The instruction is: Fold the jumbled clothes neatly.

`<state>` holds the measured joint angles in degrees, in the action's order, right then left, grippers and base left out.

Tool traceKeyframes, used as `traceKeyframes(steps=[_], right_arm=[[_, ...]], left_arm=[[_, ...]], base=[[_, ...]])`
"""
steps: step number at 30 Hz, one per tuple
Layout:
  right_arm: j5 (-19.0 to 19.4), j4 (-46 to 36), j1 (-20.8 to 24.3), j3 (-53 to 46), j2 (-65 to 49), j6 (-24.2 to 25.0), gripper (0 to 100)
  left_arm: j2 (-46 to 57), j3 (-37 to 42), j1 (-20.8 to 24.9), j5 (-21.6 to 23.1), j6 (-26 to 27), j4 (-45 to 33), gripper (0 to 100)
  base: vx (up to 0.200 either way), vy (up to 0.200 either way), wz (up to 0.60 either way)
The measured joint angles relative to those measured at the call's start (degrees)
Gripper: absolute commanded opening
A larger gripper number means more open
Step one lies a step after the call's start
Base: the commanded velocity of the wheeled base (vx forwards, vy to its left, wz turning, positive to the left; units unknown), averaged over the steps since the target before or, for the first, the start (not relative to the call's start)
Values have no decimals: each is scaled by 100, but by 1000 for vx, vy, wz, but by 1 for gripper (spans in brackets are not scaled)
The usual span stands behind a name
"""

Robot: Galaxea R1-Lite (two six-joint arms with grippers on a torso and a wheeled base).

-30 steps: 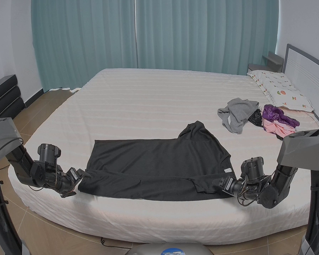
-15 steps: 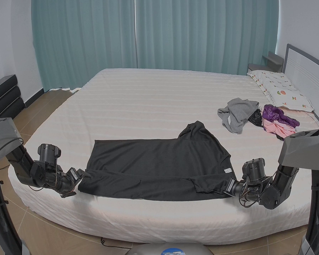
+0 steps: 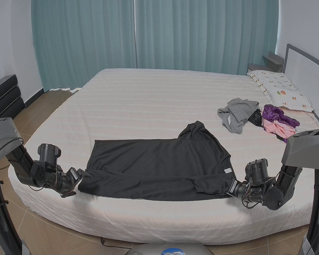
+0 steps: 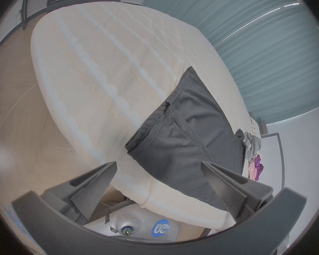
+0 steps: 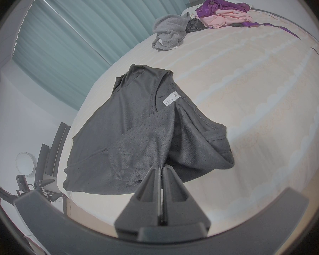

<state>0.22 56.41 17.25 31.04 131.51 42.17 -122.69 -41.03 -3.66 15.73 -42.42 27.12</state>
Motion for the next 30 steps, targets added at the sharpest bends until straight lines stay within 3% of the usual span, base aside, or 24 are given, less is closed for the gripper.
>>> traceKeyframes(steps=[7, 8, 19, 30], right_arm=[[-1, -16, -50, -30, -32, -62, 0], [-4, -20, -57, -41, -32, -106, 100], [11, 33, -96, -117, -54, -152, 100], [130, 39, -256, 63, -316, 479, 100]], left_arm=[[-2, -11, 0, 1, 0, 2, 100], [-5, -11, 0, 0, 2, 0, 100], [-11, 0, 0, -21, 15, 0, 100], [-13, -33, 22, -130, -85, -9, 100]], base=[[0, 0, 0], [0, 0, 0], [0, 0, 0], [36, 0, 0]])
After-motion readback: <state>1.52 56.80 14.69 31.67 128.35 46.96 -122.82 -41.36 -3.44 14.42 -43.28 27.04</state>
